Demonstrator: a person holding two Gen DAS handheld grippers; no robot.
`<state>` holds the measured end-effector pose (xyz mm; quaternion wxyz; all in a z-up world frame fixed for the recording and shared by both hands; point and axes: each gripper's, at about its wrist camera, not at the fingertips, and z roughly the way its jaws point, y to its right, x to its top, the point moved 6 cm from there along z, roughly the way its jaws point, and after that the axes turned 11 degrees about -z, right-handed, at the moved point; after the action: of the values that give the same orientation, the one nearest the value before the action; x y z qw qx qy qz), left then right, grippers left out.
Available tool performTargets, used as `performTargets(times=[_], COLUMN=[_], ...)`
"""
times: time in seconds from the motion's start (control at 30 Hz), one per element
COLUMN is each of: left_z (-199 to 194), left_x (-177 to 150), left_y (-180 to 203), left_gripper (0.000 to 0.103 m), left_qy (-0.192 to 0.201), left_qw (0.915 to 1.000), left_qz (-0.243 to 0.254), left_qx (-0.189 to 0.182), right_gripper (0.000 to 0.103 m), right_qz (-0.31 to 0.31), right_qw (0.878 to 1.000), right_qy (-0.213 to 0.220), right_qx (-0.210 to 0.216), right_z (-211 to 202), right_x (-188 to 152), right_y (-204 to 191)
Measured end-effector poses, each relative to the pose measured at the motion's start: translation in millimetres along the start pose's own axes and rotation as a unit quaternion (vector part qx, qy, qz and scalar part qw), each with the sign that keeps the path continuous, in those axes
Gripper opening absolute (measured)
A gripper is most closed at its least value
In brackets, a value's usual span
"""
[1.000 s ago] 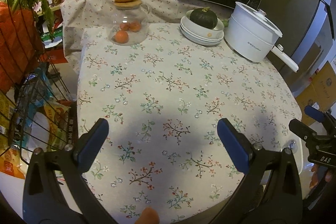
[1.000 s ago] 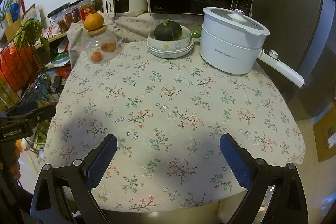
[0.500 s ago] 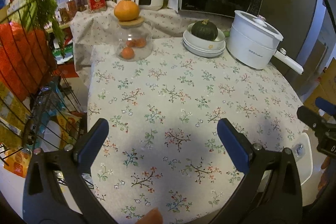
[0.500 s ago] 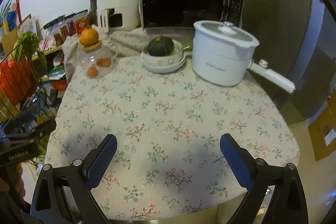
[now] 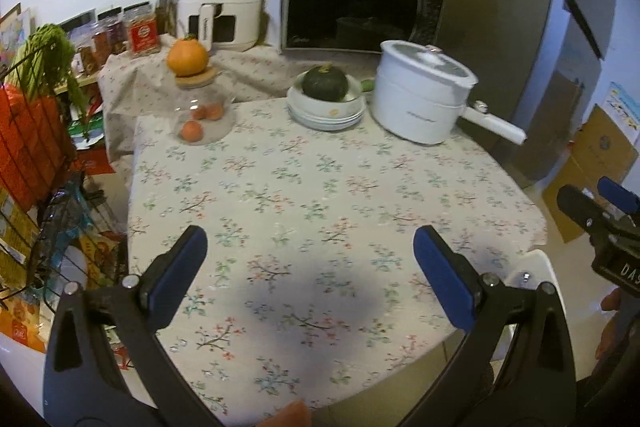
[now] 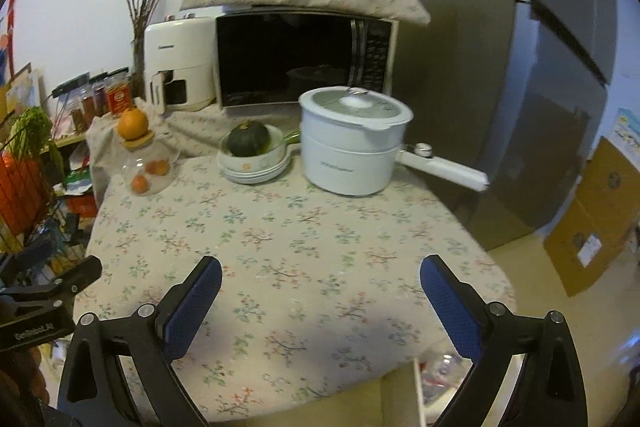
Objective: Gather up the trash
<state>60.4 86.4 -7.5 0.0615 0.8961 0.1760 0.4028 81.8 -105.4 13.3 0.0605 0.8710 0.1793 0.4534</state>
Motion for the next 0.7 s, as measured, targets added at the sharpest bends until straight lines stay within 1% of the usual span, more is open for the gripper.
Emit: performTargets(times=[0.13, 0.27, 0.4, 0.7], left_z=[-9, -14, -18, -21], left_x=[-3, -6, -8, -9], left_y=[7, 11, 13, 13], left_gripper=[0.102, 0.102, 0.102, 0.102], left_qy=[0.002, 0.004, 0.005, 0.011], left_qw=[0.9999, 0.9997, 0.9997, 0.9997], left_qz=[0.005, 0.011, 0.014, 0.014], left_qx=[-0.016, -0.020, -0.020, -0.017], right_gripper=[0.103, 0.103, 0.103, 0.103], right_qz=[0.012, 0.024, 0.030, 0.019], right_qw=[1.000, 0.999, 0.999, 0.999], right_qy=[0.003, 0.003, 0.000, 0.007], right_qx=[-0.027, -0.044, -0.045, -0.040], right_z=[-18, -26, -28, -30], right_x=[-10, -18, -21, -18], right_y=[14, 24, 26, 18])
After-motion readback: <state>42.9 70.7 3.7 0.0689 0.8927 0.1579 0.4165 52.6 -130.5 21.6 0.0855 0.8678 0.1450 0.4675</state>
